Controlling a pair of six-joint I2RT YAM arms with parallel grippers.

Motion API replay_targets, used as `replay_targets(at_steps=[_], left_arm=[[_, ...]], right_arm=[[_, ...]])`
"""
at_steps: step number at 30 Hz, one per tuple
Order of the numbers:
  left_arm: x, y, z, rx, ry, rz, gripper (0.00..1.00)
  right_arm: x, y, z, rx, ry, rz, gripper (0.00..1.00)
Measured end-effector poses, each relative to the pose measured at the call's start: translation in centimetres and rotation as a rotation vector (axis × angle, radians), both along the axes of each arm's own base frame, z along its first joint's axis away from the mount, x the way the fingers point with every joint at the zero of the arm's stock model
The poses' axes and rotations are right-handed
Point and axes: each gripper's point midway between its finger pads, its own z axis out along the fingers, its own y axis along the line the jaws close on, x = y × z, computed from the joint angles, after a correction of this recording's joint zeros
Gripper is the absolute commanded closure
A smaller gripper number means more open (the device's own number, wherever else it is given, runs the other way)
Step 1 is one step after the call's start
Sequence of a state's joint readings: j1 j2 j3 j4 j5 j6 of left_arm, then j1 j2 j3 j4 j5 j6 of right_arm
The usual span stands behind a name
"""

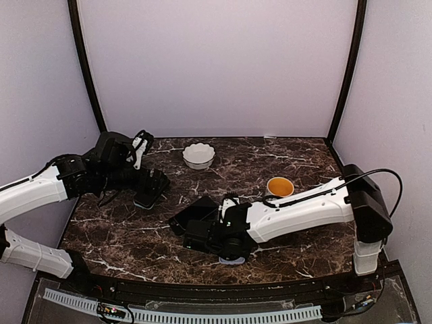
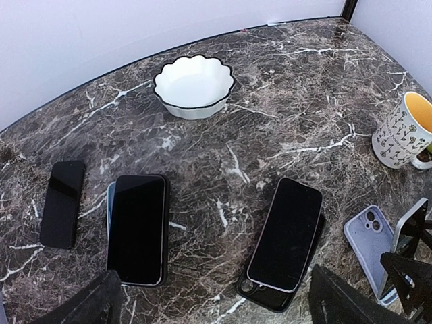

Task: Put the phone into the phone case
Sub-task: Install the phone into the phone case.

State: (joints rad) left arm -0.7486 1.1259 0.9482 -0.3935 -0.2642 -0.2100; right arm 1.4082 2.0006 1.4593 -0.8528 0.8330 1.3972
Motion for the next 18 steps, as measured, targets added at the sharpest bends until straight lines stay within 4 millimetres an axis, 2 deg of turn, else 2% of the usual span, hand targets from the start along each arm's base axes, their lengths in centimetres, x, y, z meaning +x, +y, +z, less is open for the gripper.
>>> replay_targets(at_steps=[8,18], left_arm=[[0.0,-0.1,-0.3,0.001,0.01,-0.005,0.01],[0.2,-0.2,-0.9,0.007,0.029,-0.006,0.01]], right_arm=[[-0.2,-0.8,-0.3,0.002,0.01,-0.015,1.0],[-0.4,-1.4,-0.9,-0.028,0.039,0.075,1.0]])
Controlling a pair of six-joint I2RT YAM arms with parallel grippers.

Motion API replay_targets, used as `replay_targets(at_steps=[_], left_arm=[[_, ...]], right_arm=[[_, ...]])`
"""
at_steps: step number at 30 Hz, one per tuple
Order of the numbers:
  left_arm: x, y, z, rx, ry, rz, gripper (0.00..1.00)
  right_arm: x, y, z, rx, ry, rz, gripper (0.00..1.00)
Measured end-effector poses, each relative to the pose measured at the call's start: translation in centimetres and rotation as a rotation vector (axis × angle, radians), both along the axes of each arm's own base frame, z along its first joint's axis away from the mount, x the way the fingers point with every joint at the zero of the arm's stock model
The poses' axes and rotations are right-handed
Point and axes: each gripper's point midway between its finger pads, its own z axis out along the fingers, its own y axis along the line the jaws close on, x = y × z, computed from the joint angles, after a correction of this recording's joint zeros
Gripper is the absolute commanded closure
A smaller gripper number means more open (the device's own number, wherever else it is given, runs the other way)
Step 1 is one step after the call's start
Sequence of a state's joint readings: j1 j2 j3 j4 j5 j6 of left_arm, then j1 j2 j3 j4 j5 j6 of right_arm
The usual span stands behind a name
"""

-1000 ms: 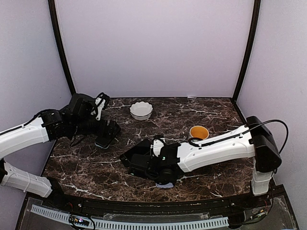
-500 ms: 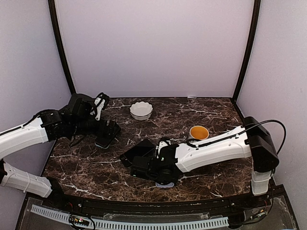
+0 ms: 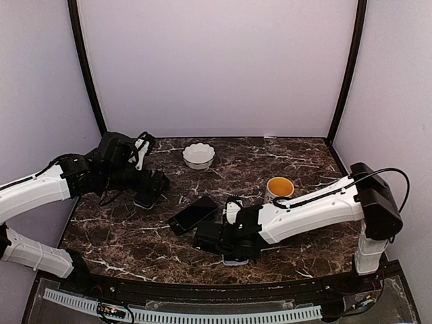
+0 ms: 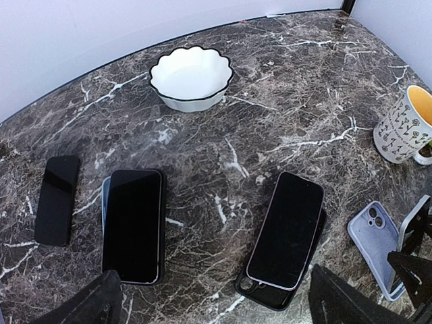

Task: Put the phone into the phone case
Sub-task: Install the phone into the phone case.

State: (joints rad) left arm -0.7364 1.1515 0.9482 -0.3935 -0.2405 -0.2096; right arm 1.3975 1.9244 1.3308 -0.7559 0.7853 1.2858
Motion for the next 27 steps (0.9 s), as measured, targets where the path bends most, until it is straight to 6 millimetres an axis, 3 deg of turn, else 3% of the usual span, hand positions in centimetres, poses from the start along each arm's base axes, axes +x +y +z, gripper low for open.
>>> replay_targets(at_steps=[27], left_arm=[[0.3,-0.2,-1.2,0.0,0.043,-0.008,0.01]], right_arm=[[-0.3,1.6,-2.7,0.0,0.076,0.164,1.0]])
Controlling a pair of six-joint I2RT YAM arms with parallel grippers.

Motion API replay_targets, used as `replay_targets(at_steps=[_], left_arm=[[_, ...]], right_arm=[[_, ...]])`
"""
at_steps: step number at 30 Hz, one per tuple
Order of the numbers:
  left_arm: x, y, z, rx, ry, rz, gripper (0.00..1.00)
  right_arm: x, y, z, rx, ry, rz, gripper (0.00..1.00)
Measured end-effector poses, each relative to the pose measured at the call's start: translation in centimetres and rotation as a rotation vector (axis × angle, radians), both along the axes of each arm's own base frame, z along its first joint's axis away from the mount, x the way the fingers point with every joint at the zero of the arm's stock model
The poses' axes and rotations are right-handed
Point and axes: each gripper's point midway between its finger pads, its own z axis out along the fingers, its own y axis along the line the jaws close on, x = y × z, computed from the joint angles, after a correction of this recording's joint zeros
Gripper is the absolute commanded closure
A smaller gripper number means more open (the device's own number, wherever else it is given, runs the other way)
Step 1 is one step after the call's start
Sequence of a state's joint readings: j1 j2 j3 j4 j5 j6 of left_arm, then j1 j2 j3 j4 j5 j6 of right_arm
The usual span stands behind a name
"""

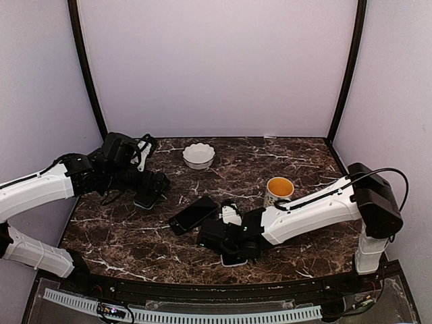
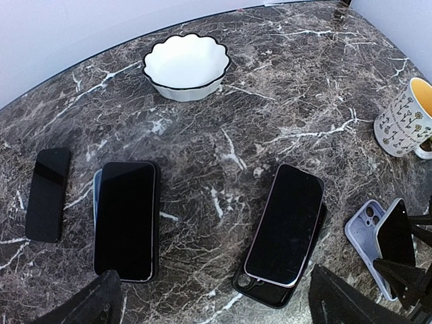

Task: Put the phone into the phone case
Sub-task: Install the phone into the phone case.

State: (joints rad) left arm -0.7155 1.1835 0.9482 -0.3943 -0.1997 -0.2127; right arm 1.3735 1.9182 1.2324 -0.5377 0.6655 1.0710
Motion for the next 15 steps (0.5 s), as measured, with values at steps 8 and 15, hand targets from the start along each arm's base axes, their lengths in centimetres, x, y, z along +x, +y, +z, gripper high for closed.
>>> replay_targets(at_steps=[8,15], left_arm=[[-0.01,0.0,-0.03,-0.001,0.002,0.0,0.01],[-0.02,-0.01,-0.03,-0.001,0.002,-0.001,0.01]], right_arm=[[0.01,-0.41,-0.34,0.009,0.035,-0.046,0.88],[0.13,-0.68,-1.0,0.008,0.045,-0.08,0.56]])
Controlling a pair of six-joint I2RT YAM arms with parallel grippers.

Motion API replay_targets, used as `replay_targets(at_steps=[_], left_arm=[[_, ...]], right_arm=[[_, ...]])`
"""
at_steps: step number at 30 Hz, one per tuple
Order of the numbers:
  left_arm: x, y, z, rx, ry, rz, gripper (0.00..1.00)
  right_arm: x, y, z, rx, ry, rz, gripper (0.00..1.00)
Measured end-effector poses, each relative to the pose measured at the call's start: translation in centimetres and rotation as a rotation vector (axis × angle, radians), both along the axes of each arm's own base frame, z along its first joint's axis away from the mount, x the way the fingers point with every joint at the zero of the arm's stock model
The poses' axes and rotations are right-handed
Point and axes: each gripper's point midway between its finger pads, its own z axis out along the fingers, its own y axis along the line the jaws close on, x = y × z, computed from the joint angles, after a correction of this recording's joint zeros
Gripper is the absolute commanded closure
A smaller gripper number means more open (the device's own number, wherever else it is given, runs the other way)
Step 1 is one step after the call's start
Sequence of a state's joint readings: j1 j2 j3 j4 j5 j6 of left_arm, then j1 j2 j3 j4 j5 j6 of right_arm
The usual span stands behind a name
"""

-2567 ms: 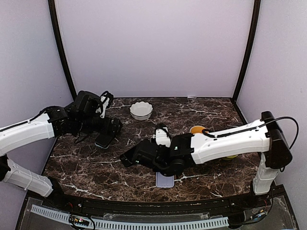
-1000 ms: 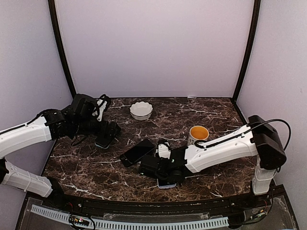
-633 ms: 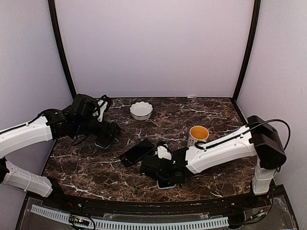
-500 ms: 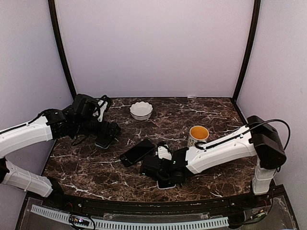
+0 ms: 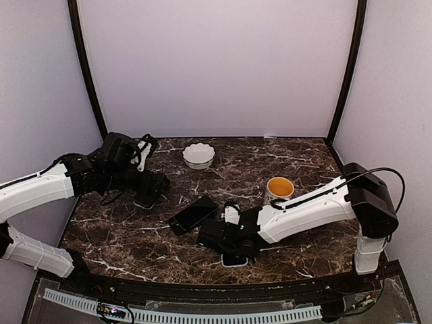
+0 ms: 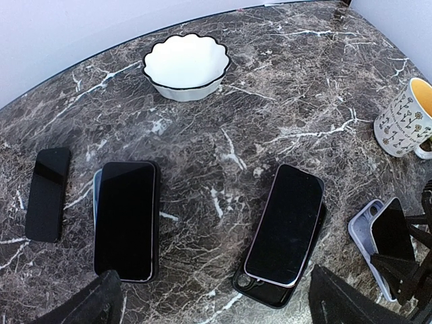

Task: Put the phone into the phone case
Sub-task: Install the phone into the phone case.

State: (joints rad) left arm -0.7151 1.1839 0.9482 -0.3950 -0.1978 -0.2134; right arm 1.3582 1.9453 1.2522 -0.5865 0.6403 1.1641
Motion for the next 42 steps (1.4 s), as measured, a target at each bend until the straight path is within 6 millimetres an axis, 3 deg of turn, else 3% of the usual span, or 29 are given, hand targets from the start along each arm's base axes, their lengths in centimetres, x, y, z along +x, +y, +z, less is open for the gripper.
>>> replay_targets(at_steps=[3,8,22,42], left_arm=[[0.01,-0.01,-0.04,0.0,0.001,0.0,0.01],[0.03,-0.04,-0.19,0.004,0.004,0.0,0.01],[-0.13,-0.35,-0.37,-0.009,0.02,-0.018,0.01],[-0.14,-0.39,-0.39,-0.017,0.027,-0.023,0.01]], right_arm=[[0.04,-0.06,-0.16,-0.009,0.0,-0.009,0.44],[0.08,-0.29,-0.19,-0.008,-0.001,-0.031,0.32],[0.29,-0.39,-0.25,-0.008,-0.003,-0.034,0.27],[0.16,-0.75,-1.03,-0.036,0.005,-0.004,0.07]])
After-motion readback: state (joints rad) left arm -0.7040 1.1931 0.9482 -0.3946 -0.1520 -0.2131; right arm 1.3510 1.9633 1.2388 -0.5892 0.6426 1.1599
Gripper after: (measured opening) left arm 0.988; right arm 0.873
